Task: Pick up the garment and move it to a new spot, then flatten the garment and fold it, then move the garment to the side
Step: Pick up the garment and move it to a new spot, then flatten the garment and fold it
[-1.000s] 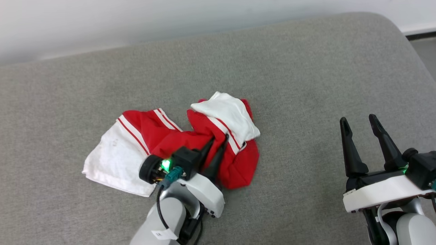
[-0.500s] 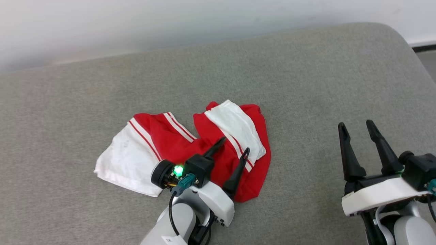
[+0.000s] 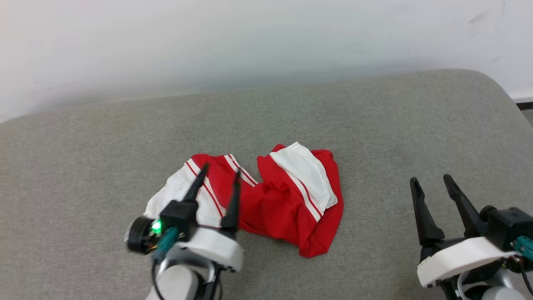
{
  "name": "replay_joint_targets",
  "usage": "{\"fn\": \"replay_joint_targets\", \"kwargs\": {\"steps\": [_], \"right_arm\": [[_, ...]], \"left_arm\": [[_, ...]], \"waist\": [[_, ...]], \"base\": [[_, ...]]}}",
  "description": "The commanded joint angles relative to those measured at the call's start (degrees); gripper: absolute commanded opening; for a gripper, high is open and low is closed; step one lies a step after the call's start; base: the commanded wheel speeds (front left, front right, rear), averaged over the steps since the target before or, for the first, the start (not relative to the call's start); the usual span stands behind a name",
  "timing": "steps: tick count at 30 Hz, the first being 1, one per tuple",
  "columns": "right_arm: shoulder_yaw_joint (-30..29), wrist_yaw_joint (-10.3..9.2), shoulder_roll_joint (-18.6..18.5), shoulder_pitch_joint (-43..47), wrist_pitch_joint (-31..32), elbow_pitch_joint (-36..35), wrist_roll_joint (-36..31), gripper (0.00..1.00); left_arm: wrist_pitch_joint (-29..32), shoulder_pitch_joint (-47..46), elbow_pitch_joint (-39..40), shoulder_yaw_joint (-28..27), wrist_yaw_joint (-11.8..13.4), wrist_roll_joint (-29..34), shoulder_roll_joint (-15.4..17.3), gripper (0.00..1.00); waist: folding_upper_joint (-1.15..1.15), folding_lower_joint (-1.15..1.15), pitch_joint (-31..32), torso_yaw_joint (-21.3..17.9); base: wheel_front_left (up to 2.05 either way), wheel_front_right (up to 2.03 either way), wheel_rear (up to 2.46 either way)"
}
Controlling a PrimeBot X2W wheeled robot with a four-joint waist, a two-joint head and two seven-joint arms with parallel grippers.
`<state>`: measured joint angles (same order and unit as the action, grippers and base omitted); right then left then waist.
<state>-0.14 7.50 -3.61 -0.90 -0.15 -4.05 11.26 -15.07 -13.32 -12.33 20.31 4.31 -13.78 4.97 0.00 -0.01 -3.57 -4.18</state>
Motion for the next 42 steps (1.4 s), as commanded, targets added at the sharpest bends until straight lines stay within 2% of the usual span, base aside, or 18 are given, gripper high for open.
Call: {"fn": "replay_joint_targets", "kwargs": {"steps": [1, 11, 21, 28, 33, 35, 42], "right_arm": [[-0.13, -0.02, 0.22, 0.79, 0.23, -0.22, -0.26, 1.0], [-0.75, -0.02, 0.44, 3.16, 2.05, -1.42, -1.03, 1.0], [-1.29, -0.02, 0.52, 3.42, 2.36, -2.25, -1.18, 1.0], [-4.66, -0.02, -0.81, 1.72, 4.12, -0.68, 2.19, 1.0], [-6.89, -0.02, -5.34, -1.86, 10.48, 2.94, 6.21, 1.0], [-5.86, -0.02, -7.61, -3.61, 14.42, 4.23, 8.17, 1.0], [4.62, -0.02, -16.73, -10.98, 29.19, 5.54, 15.45, 1.0]], "left_arm": [[-0.13, 1.14, 0.46, -0.96, 0.49, 0.08, 0.51, 1.0], [-0.13, 8.7, 4.36, -9.27, 2.89, 1.07, 4.15, 1.0], [-0.14, 10.45, 6.68, -10.78, 1.95, 2.07, 3.2, 1.0], [-0.14, 8.11, 7.18, -11.27, 1.27, 2.65, 2.03, 1.0], [-0.13, 6.31, 8.4, -11.61, 0.78, 3.46, 0.51, 1.0], [-0.13, 5.81, 9.04, -11.63, 0.75, 3.68, -0.12, 1.0], [-0.13, 4.83, 10.71, -11.32, 0.68, 4.2, -1.59, 1.0]], "waist": [[0.0, 0.01, 0.55, 0.42], [0.0, 0.01, 1.64, 1.35], [0.0, 0.01, 1.1, 1.4], [0.0, 0.01, -1.01, 3.21], [0.0, 0.01, -3.19, 6.49], [0.0, 0.01, -3.97, 7.86], [0.0, 0.01, -6.74, 12.25]], "base": [[0.0, 0.0, 0.0], [0.0, 0.0, 0.0], [0.0, 0.0, 0.0], [0.0, 0.0, 0.0], [0.0, 0.0, 0.0], [0.0, 0.0, 0.0], [0.0, 0.0, 0.0]]}}
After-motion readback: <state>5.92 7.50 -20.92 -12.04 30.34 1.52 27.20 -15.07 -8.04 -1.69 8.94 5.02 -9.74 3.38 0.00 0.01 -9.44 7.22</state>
